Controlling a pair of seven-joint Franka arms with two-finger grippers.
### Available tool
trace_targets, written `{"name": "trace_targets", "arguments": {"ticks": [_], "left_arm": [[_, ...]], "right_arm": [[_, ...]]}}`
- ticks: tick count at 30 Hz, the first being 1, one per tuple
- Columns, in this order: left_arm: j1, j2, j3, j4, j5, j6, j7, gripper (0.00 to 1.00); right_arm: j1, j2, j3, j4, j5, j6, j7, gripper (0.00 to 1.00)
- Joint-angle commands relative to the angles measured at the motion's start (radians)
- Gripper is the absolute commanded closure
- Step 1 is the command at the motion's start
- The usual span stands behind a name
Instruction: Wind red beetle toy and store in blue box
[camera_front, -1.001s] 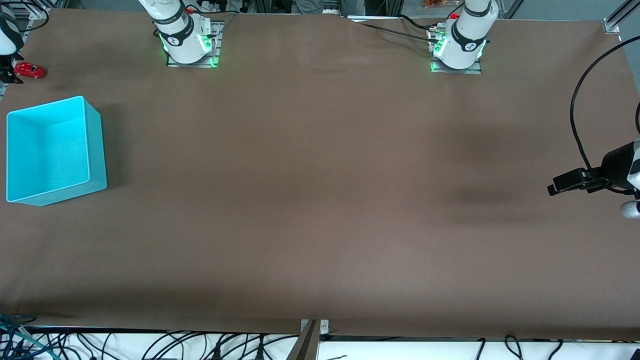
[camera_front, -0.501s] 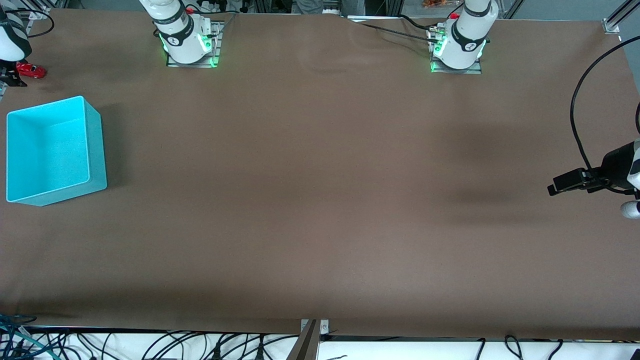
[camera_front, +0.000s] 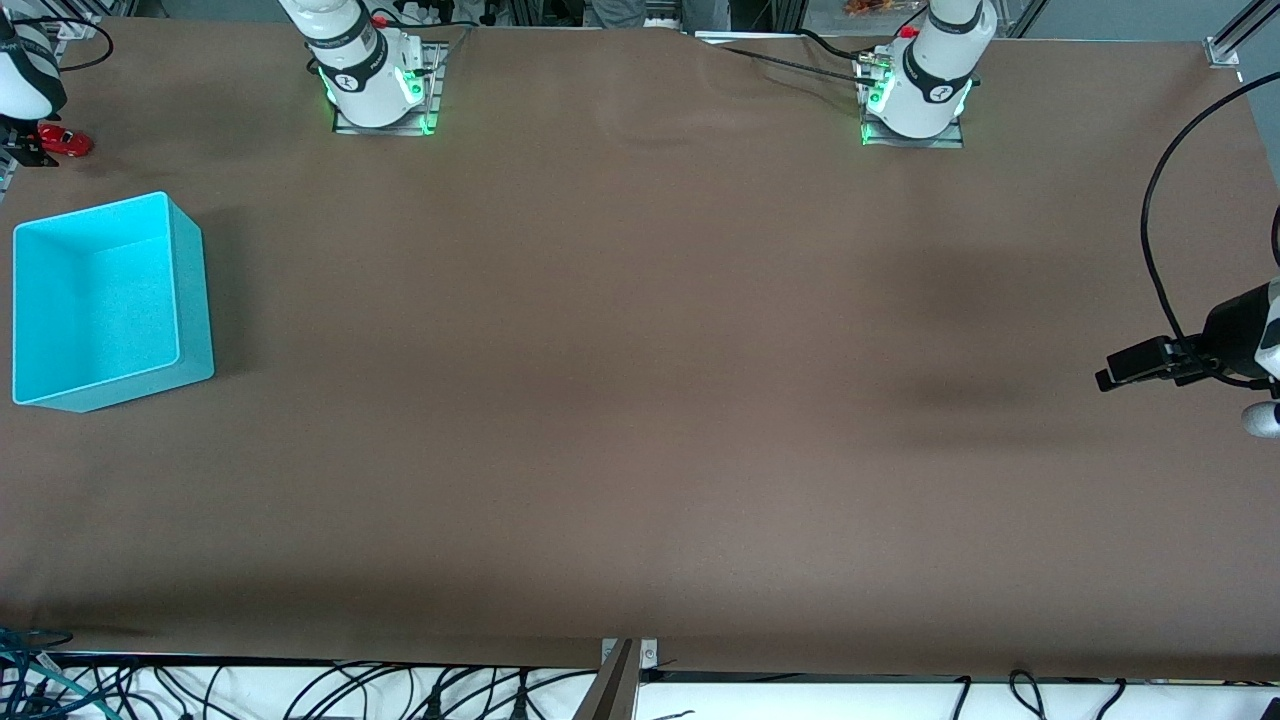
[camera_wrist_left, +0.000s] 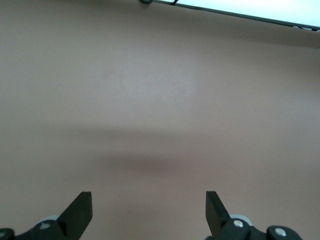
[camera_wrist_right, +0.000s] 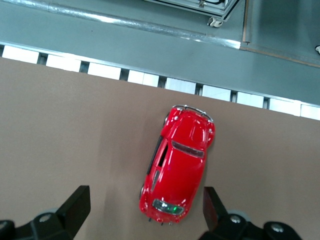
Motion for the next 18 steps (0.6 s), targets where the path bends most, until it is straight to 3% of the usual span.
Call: {"name": "trace_targets", "arguments": {"ticks": [1, 14, 18], "left_arm": [[0.002, -0.001, -0.001, 0.013, 0.021, -0.018, 0.013, 0.0], [0.002, -0.001, -0.001, 0.013, 0.021, -0.018, 0.013, 0.0], [0.002, -0.001, -0.001, 0.013, 0.021, -0.018, 0.013, 0.0]], "right_arm": [[-0.047, 0.015, 0.048, 0.015, 0.009, 0.018, -0.01, 0.0], [-0.08, 0.051, 0.05, 0.019, 0.009, 0.054, -0.007, 0.0], [-0.083, 0.049, 0.05, 0.019, 0.009, 0.061, 0.0, 0.19]]}}
